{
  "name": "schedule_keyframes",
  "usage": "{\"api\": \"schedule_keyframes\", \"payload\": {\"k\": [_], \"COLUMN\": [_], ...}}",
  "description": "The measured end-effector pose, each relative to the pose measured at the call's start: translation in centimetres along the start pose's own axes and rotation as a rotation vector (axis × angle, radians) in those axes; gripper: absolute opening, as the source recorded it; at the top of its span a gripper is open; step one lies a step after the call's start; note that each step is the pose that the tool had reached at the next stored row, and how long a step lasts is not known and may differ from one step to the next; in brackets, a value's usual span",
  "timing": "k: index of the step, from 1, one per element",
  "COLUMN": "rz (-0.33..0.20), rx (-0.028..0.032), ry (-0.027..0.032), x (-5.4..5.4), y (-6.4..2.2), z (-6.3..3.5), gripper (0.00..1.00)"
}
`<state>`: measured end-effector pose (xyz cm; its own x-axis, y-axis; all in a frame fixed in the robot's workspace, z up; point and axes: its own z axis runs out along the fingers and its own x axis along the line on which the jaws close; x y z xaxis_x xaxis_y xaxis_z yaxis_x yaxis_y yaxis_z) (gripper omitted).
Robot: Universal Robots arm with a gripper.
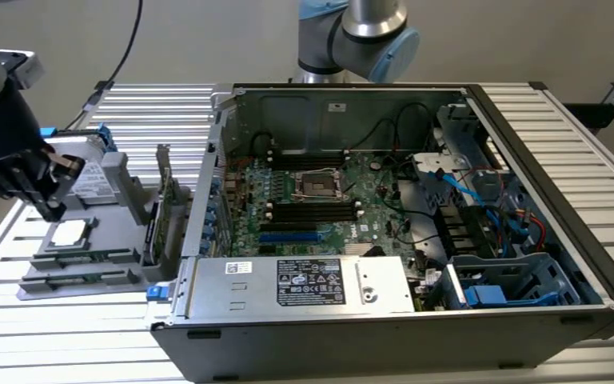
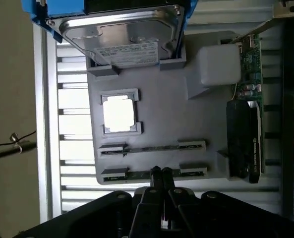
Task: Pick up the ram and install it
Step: 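Pick up the ram and move it above insertion slot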
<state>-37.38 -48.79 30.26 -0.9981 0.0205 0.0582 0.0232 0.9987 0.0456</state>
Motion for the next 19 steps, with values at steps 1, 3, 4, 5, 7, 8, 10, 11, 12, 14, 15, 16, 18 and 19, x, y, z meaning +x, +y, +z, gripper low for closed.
{"api": "schedule_keyframes", "payload": {"k": [1,3,4,5,7,8,10,11,12,14,15,16,18,19], "rz": [-0.019,-0.055,-0.073,-0.091,-0.128,-0.146,-0.182,-0.201,-0.217,-0.254,-0.272,-0.290,-0.327,-0.345], "rx": [0.0011,0.0031,0.0042,0.0053,0.0073,0.0082,0.0104,0.0114,0.0124,0.0146,0.0156,0.0166,0.0188,0.0198], "ry": [0.0009,0.0024,0.0033,0.0042,0.0059,0.0065,0.0083,0.0091,0.0099,0.0116,0.0124,0.0132,0.0149,0.0157], "x": [0.00,-0.01,-0.01,-0.02,-0.02,-0.02,-0.02,-0.02,-0.03,-0.03,-0.03,-0.03,-0.04,-0.04], "y": [0.00,-0.01,-0.01,-0.01,-0.02,-0.02,-0.02,-0.02,-0.02,-0.02,-0.02,-0.03,-0.03,-0.03], "z": [0.07,0.21,0.26,0.28,0.35,0.39,0.44,0.46,0.49,0.54,0.56,0.59,0.65,0.67], "gripper": [0.10,0.10,0.10,0.10,0.10,0.10,0.10,0.10,0.10,0.10,0.10,0.10,0.10,0.10]}}
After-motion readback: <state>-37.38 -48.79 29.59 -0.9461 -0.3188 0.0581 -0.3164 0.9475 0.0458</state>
